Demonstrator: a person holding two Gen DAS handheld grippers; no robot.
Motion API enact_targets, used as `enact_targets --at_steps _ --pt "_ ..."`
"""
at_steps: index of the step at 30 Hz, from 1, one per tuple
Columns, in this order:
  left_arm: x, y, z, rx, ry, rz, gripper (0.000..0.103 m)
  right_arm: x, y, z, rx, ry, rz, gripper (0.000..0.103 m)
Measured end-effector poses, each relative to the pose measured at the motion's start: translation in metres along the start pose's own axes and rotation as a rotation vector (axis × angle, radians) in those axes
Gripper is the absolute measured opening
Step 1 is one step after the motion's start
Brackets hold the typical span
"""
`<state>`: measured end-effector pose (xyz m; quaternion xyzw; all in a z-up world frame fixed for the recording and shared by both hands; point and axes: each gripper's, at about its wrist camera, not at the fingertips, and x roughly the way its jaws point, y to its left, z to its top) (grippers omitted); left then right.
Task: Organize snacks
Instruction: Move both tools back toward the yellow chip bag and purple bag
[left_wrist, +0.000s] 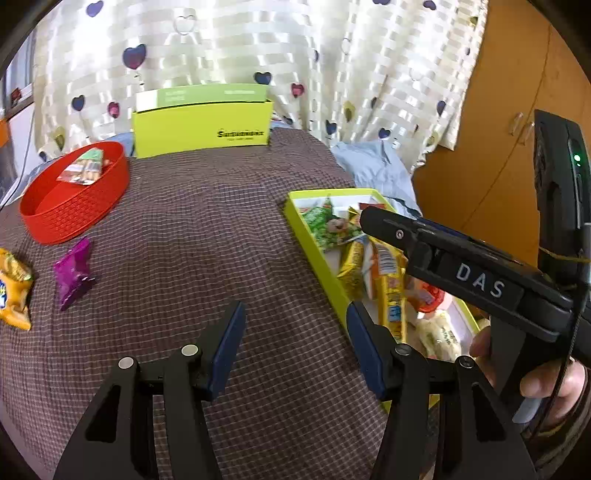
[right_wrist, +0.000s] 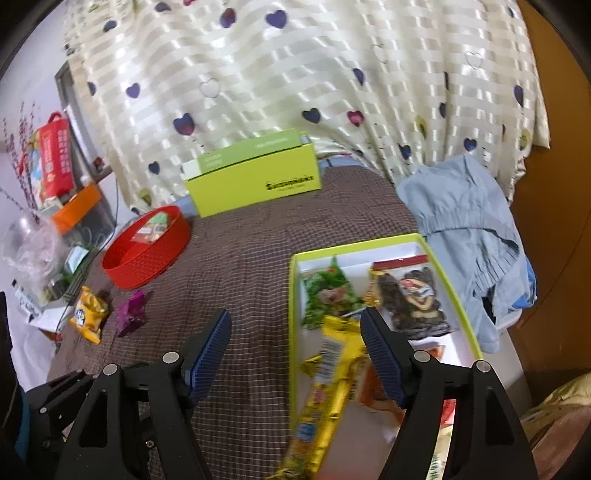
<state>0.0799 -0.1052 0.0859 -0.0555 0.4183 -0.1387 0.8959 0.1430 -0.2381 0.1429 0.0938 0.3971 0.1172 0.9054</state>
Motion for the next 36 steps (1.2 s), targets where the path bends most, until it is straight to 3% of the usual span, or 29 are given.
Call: enact_targets --at_steps 21,26,36 --pt "-0.015 0.087 -0.018 -0.143 -0.01 0.12 0.058 0.044 0.08 -0.01 -0.102 0.039 0.073 0.076" --pt "-0.021 0.123 -0.023 -0.213 -0.018 0.157 0.058 0.062 0.099 -0.011 -0.106 0.085 0.136 0.083" --pt "-0.041 0.205 -0.032 -0.356 -0.048 0.247 0.058 0.095 0.14 -0.016 -0.139 0.151 0.199 0.086"
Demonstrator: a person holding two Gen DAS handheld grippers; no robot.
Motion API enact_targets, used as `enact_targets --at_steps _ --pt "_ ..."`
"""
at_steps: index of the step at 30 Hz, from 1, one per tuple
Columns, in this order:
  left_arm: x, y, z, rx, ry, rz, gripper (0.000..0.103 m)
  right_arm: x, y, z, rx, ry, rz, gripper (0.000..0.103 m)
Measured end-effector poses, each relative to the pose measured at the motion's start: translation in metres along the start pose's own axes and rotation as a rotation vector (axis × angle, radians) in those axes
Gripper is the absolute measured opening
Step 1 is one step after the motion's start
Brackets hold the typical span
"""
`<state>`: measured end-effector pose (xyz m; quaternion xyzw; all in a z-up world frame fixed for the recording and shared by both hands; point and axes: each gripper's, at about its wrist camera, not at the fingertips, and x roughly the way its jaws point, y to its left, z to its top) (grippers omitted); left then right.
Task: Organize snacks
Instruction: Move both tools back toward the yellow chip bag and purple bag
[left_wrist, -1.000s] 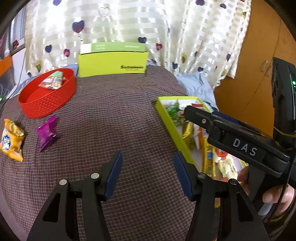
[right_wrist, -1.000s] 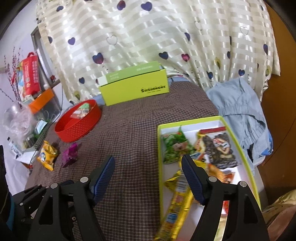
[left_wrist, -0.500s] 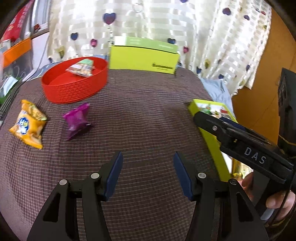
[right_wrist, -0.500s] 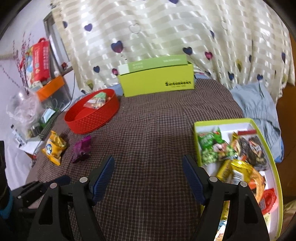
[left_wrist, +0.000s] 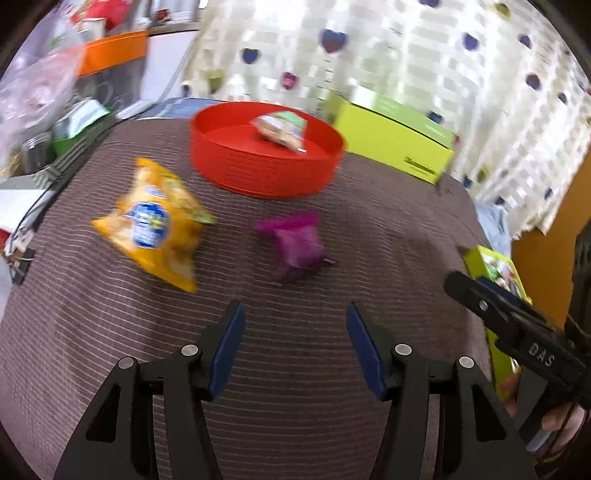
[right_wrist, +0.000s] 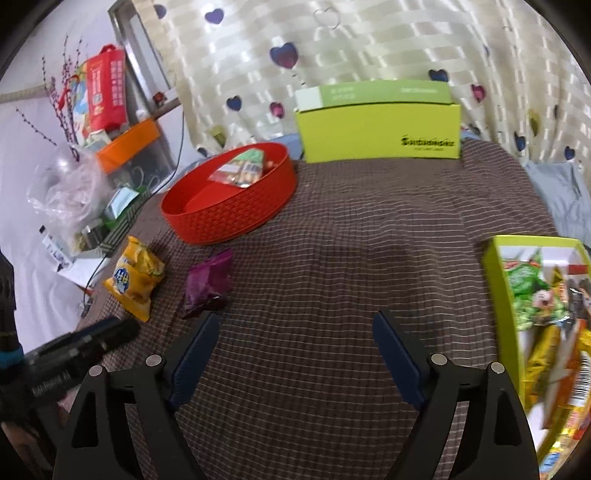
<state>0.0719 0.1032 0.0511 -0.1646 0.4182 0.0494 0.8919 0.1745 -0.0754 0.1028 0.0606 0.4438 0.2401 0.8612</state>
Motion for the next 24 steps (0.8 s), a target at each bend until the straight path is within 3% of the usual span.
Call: enact_targets --at_steps 9,24 --pt "-0.004 0.058 0.018 -0.066 -0.044 0.073 0.058 0.037 0.03 0.006 -0.03 0.048 0.042 0.086" --pt "0.011 0.11 0.05 -0.106 -0.034 0.056 0.066 0.093 0.067 0.018 -0.104 0.129 0.069 0.087"
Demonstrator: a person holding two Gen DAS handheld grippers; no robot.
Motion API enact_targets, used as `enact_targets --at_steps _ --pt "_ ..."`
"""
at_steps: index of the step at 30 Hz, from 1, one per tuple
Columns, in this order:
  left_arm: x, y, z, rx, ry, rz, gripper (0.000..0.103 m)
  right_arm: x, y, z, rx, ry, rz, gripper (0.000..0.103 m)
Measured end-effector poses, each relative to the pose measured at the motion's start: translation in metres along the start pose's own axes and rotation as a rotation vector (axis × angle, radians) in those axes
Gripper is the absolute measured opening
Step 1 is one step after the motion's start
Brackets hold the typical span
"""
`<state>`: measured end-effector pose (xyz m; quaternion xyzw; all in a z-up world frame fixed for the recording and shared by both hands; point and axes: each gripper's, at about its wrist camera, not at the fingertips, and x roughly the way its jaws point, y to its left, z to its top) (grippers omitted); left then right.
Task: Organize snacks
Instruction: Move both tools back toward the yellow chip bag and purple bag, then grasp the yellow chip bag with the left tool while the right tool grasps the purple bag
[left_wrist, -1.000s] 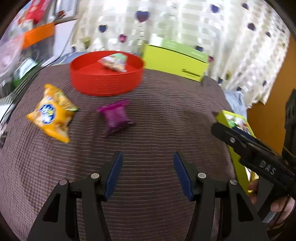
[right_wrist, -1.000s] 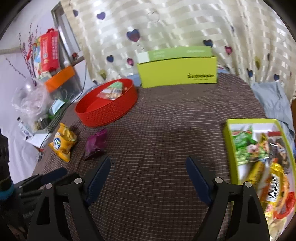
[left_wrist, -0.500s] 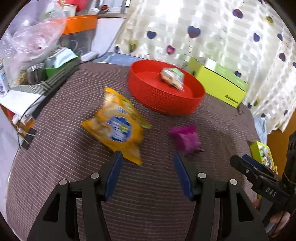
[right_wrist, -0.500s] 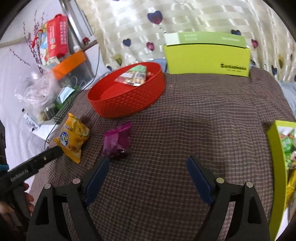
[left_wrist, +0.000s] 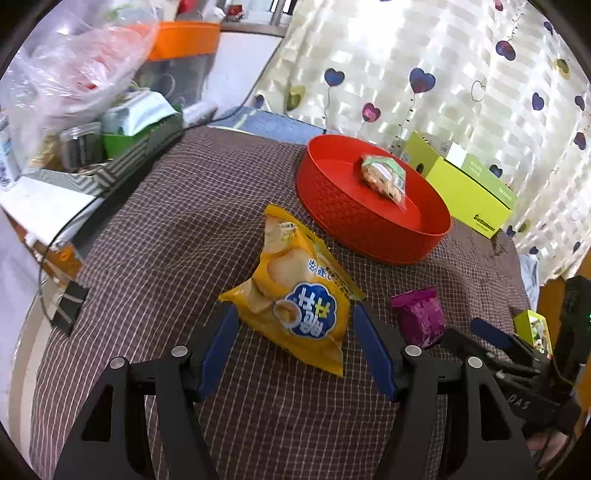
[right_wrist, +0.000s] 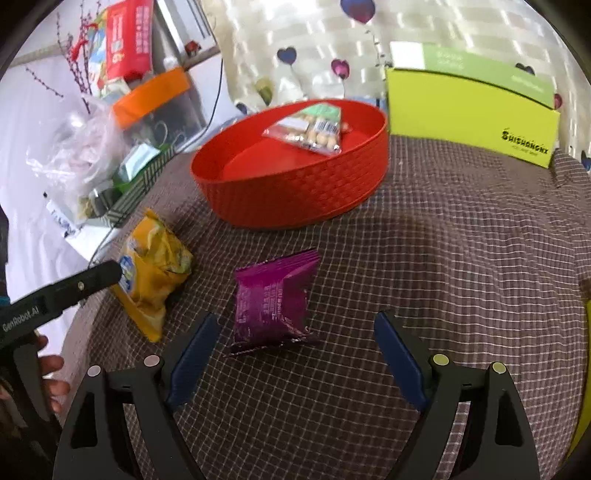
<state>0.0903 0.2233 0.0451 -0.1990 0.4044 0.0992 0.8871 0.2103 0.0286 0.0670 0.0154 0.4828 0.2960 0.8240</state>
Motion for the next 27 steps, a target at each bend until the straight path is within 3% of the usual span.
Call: enact_targets --at_steps 9,20,27 --pt "0.022 0.006 0.016 0.059 0.044 0.014 0.066 0.026 0.012 0.009 -0.025 0.033 -0.014 0.087" --pt "0.043 0.005 0.027 -0.008 0.092 -0.075 0.066 0.04 0.024 0.017 -0.073 0.026 -0.103 0.088" --pt "0.046 0.01 0.034 -0.108 0.061 -0.084 0.066 0.045 0.027 0.018 -0.088 0.022 -0.125 0.088"
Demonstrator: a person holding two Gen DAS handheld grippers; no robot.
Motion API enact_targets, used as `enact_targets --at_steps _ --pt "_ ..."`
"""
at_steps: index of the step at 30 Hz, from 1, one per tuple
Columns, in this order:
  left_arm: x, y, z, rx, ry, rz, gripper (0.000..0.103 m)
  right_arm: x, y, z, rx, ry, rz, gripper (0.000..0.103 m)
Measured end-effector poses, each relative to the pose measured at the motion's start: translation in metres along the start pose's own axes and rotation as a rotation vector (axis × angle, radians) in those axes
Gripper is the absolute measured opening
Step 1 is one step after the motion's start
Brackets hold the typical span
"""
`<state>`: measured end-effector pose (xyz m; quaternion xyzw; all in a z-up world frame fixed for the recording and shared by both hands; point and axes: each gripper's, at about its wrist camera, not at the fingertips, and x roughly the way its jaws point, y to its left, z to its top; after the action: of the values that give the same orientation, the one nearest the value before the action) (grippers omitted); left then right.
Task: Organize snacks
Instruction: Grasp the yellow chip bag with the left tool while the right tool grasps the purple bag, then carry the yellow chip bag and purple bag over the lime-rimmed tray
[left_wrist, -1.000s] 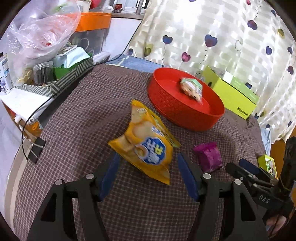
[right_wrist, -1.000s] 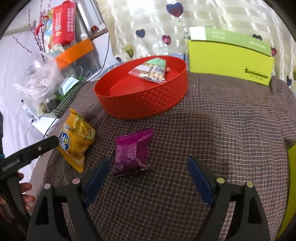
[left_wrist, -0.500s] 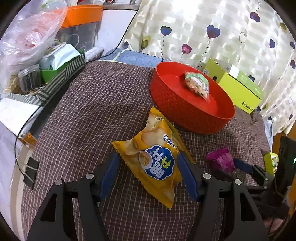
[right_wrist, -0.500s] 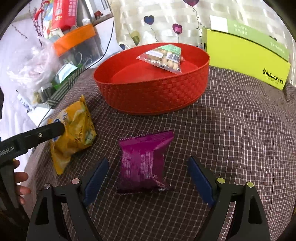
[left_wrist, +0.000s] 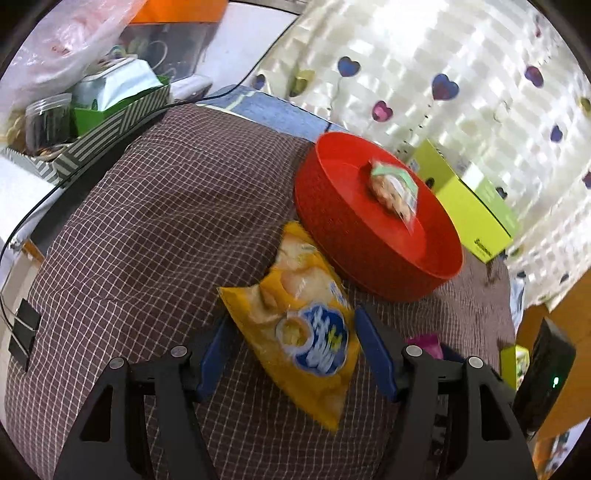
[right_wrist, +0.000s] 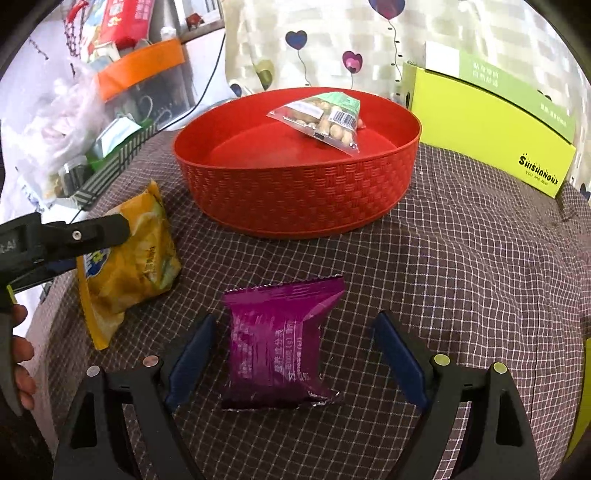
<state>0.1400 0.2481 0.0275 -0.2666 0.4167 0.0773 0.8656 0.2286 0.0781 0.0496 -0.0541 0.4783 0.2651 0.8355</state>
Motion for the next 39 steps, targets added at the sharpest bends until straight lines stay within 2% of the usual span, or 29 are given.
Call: enact_targets --at_steps 9,12,15,17,20,29,39 --pt "0.02 -0.004 -0.008 -0.005 0.056 0.03 0.066 -0.001 -0.001 -0.003 -0.006 -0.009 -0.024 0.086" --pt "0.018 -0.003 -0.009 -0.012 0.041 0.028 0.066 -0.004 -0.004 -0.005 0.009 -0.022 -0.031 0.076" --pt "0.016 -0.005 -0.009 -0.002 0.031 0.037 0.064 -0.008 -0.006 -0.006 0.017 -0.033 -0.031 0.062" --pt "0.015 -0.005 -0.009 0.004 0.022 0.034 0.062 -0.009 -0.006 -0.006 0.017 -0.037 -0.032 0.048" --pt "0.014 -0.004 -0.01 -0.001 0.012 0.028 0.061 -0.011 -0.008 -0.008 0.03 -0.042 -0.033 0.042" --pt "0.005 -0.007 -0.014 0.006 -0.01 0.012 0.058 -0.026 -0.013 -0.014 0.061 -0.067 -0.038 0.036" --pt "-0.012 -0.029 -0.025 0.059 -0.015 -0.026 0.058 -0.057 -0.026 -0.024 0.103 -0.111 -0.054 0.036"
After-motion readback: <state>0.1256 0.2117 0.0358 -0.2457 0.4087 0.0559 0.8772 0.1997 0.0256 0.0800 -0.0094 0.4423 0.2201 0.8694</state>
